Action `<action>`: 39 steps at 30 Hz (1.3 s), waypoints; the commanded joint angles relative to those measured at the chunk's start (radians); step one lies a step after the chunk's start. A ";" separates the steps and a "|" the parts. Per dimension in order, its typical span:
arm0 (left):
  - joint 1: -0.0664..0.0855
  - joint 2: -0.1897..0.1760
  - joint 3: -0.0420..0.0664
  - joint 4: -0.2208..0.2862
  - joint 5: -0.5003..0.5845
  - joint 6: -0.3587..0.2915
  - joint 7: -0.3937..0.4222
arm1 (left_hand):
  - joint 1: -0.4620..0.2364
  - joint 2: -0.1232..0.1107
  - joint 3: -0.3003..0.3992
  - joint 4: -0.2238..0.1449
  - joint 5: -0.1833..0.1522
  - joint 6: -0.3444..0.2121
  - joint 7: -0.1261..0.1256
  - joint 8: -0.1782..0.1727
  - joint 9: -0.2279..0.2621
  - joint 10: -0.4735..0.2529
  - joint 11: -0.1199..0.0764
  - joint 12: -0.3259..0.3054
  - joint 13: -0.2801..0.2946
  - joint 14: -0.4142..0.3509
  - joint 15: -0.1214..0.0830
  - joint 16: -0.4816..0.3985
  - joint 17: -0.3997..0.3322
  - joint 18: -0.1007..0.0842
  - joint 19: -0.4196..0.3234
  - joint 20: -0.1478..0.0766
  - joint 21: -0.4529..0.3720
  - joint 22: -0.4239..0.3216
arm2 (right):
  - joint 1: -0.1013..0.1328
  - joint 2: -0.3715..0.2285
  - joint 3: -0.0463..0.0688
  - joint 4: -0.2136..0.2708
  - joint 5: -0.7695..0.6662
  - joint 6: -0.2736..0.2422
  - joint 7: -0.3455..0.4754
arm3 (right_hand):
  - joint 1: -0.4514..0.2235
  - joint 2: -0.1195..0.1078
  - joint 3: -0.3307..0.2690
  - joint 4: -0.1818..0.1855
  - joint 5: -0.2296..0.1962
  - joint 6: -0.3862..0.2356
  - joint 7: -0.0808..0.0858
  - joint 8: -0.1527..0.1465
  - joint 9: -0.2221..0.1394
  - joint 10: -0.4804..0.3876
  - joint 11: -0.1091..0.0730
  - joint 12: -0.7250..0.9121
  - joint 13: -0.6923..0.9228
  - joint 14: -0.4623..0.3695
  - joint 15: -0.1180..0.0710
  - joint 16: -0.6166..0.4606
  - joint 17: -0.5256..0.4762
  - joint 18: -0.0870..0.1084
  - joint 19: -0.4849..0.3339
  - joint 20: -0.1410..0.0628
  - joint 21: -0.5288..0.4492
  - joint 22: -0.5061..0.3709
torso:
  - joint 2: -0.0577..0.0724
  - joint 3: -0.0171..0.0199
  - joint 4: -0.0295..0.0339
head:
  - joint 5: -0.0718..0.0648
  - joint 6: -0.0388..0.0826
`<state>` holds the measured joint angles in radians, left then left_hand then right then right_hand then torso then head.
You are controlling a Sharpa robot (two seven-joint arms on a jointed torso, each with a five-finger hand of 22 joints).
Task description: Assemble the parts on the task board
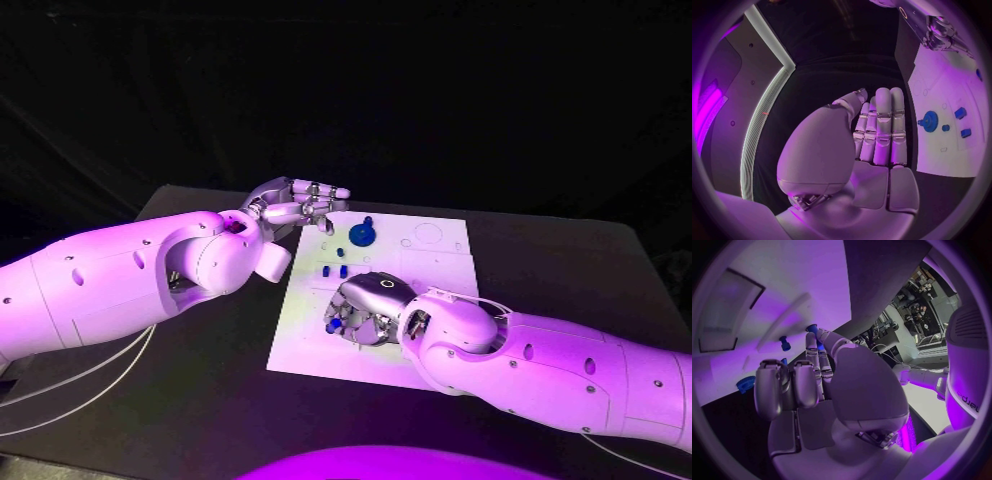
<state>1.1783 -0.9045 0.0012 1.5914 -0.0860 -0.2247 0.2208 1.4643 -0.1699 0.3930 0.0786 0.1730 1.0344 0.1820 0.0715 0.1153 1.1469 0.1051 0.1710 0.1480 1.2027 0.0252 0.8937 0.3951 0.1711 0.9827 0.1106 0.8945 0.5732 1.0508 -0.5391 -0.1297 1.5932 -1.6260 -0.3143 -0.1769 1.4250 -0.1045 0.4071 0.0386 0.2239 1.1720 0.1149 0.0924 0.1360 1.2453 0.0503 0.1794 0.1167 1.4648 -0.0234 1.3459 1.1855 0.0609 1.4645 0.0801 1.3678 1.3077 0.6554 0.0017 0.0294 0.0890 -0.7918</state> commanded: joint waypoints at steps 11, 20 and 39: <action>0.001 0.002 0.001 0.003 0.005 0.017 0.001 | -0.003 0.007 -0.009 0.001 -0.001 -0.003 -0.002 0.005 -0.001 -0.009 0.001 0.004 0.001 -0.005 0.000 -0.005 -0.001 0.014 -0.001 0.005 -0.005 -0.002 | -0.002 0.008 -0.003 0.002 -0.030 -0.001 -0.034 | -0.095 -0.069 -0.039 0.028 -0.015 -0.185 0.040 -0.031 -0.026 -0.117 0.042 -0.061 -0.020 0.028 0.032 -0.012 -0.032 0.001 -0.027 0.028 -0.083 0.150 | 0.000 0.0001 0.0004 | -0.002 0.005; 0.001 0.001 0.001 0.001 0.005 0.019 -0.002 | -0.003 0.007 -0.009 0.001 -0.001 -0.003 -0.002 0.005 -0.001 -0.009 0.001 0.004 0.001 -0.005 0.000 -0.005 -0.001 0.014 -0.001 0.005 -0.005 -0.002 | -0.003 -0.030 -0.003 0.045 -0.053 -0.059 -0.059 | -0.103 -0.075 -0.074 0.030 -0.004 -0.219 0.024 -0.027 -0.034 -0.119 0.030 -0.038 -0.012 0.028 0.023 -0.012 -0.035 0.003 -0.028 0.025 -0.090 0.149 | -0.001 0.0005 -0.0005 | -0.002 0.007; 0.001 -0.008 -0.004 0.001 0.005 0.021 -0.004 | -0.003 0.008 -0.009 0.001 -0.001 -0.004 -0.001 0.005 -0.001 -0.009 0.001 0.004 0.001 -0.005 0.000 -0.005 -0.002 0.014 -0.001 0.005 -0.006 -0.002 | 0.086 -0.394 0.015 0.240 0.292 -0.053 -0.113 | -0.217 -0.055 -0.185 0.132 0.085 -0.084 -0.008 0.040 -0.001 0.140 -0.027 0.194 0.149 0.046 -0.023 0.034 0.025 -0.021 0.031 -0.015 0.023 0.198 | -0.007 -0.0028 -0.0111 | -0.091 0.036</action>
<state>1.1781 -0.9137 -0.0030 1.5899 -0.0858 -0.2194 0.2139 1.4643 -0.1699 0.3901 0.0816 0.1730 1.0344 0.1820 0.0715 0.1153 1.1434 0.1087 0.1709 0.1478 1.2028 0.0252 0.8937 0.3943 0.1709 0.9827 0.1106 0.8945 0.5723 1.1368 -0.9306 -0.1133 1.8283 -1.4625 -0.4084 -0.2496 1.2166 -0.1594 0.2310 0.1679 0.2976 1.0813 0.1085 0.1303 0.1335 1.3780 0.0245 0.3639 0.2563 1.4668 -0.0401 1.3779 1.2084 0.0523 1.4664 0.0701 1.3880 1.3073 0.6506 0.0005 0.0234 0.0145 -0.7573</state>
